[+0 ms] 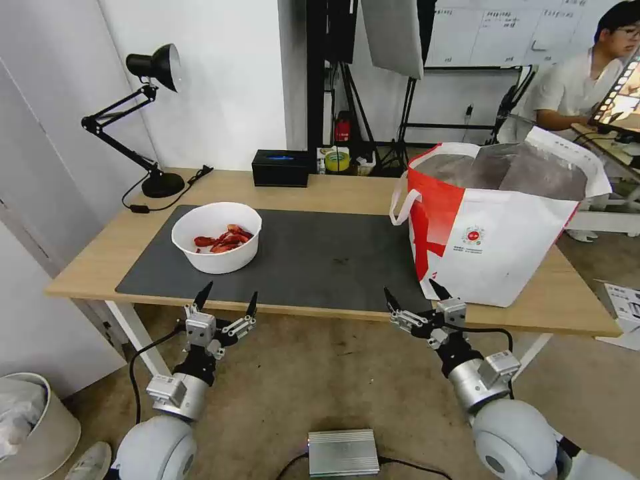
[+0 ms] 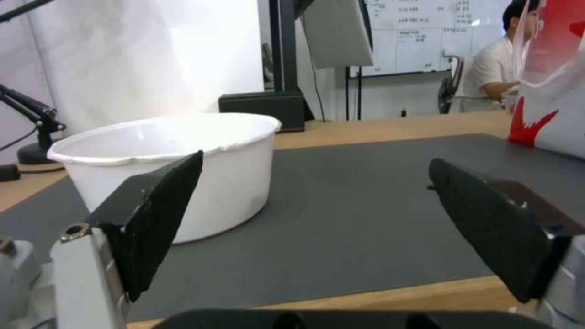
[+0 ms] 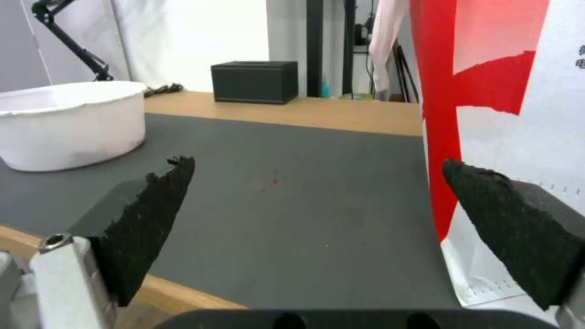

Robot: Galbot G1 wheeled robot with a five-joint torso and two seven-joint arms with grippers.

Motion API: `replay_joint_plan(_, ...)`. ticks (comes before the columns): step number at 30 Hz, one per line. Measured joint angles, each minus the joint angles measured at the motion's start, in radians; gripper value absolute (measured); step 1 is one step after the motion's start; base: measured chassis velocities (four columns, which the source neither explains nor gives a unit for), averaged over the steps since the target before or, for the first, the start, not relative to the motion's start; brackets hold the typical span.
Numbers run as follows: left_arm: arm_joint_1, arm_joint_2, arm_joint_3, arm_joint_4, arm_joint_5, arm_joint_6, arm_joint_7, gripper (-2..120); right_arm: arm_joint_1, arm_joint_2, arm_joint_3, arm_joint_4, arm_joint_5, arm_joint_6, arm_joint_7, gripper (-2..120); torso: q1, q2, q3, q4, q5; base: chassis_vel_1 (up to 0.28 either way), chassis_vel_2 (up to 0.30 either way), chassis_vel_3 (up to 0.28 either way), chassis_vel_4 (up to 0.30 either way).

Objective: Pick up the trash from the table and place it into the takeout bag.

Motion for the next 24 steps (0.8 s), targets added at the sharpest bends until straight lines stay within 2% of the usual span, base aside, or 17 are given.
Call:
replay_joint_plan(14, -0.008, 0.015, -0.010, -0.011, -0.005, 0.012, -0.015, 100, -0.006, -0.002, 0.001, 0.002, 0.004, 0.000, -0.001, 100, 0.000, 0.000, 0.000, 0.0001, -0.0002, 0.000, 0.000, 0.000, 0.000)
replay_joint_plan(17, -0.053, 0.085, -0.035, -0.036, -0.069, 0.074, -0.057, 100, -0.005, -0.002, 0.001, 0.002, 0.004, 0.000, -0.001, 100, 0.000, 0.000, 0.000, 0.0001, 0.0000, 0.000, 0.000, 0.000, 0.000)
replay_joint_plan(18, -0.053, 0.085, -0.035, -0.036, -0.069, 0.074, -0.057, 100, -0.005, -0.002, 0.001, 0.002, 0.004, 0.000, -0.001, 100, 0.000, 0.000, 0.000, 0.0001, 0.0000, 0.000, 0.000, 0.000, 0.000)
replay_joint_plan(20, -0.099, 0.158, -0.045, -0.043, -0.147, 0.125, -0.107, 100, -0.005, -0.003, 0.001, 0.003, 0.004, 0.000, -0.002, 100, 0.000, 0.000, 0.000, 0.0002, -0.0003, 0.000, 0.000, 0.000, 0.000)
replay_joint_plan(21, -0.141, 0.213, -0.047, -0.046, -0.212, 0.173, -0.155, 100, -0.005, -0.003, 0.001, 0.003, 0.004, 0.000, -0.002, 100, 0.000, 0.000, 0.000, 0.0001, 0.0000, 0.000, 0.000, 0.000, 0.000)
replay_joint_plan(22, -0.141, 0.213, -0.047, -0.046, -0.212, 0.173, -0.155, 100, -0.005, -0.003, 0.001, 0.003, 0.004, 0.000, -0.002, 100, 0.000, 0.000, 0.000, 0.0001, 0.0000, 0.000, 0.000, 0.000, 0.000)
replay_joint_plan(24, -0.219, 0.297, -0.042, -0.043, -0.324, 0.266, -0.218, 100, -0.005, -0.003, 0.001, 0.003, 0.005, 0.000, -0.002, 100, 0.000, 0.000, 0.000, 0.0001, -0.0002, 0.000, 0.000, 0.000, 0.000)
